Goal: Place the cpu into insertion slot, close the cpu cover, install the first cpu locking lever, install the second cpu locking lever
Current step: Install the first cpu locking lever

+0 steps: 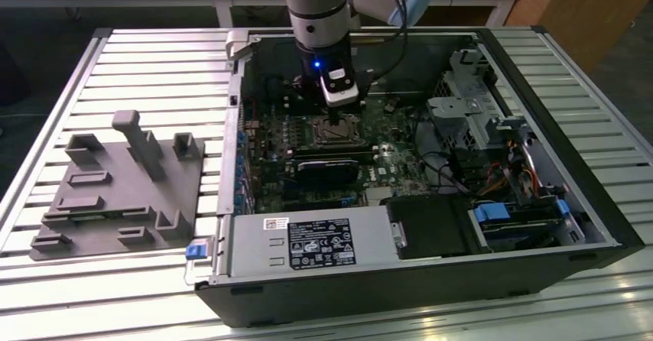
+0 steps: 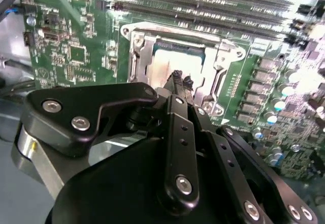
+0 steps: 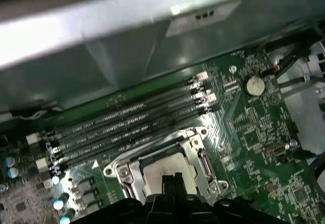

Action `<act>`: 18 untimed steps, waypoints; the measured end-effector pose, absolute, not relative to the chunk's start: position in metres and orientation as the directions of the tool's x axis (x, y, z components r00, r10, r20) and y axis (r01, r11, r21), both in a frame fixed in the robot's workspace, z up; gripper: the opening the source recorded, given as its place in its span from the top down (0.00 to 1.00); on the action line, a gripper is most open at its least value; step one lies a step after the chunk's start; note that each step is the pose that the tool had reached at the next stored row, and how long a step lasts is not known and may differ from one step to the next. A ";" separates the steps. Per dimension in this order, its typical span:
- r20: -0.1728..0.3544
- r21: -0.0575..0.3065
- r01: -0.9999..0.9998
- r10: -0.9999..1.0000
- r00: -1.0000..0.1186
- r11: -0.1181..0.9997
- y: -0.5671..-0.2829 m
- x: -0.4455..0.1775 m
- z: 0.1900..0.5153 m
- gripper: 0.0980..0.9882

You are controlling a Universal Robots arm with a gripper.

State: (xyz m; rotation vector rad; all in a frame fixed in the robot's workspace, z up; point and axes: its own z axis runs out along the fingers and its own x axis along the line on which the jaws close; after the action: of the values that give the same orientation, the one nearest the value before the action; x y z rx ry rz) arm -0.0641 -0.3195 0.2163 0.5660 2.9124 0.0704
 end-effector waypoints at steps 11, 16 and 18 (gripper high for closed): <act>-0.148 0.072 0.364 0.370 -0.917 0.929 -0.323 -0.063 0.216 0.99; -0.138 0.065 0.330 0.336 -0.932 0.942 -0.323 -0.062 0.216 0.99; -0.127 0.061 0.327 0.332 -0.935 0.943 -0.323 -0.058 0.216 0.99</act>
State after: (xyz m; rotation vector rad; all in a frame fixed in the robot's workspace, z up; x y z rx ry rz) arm -0.0584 -0.3231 0.2156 0.5048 2.9625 0.0582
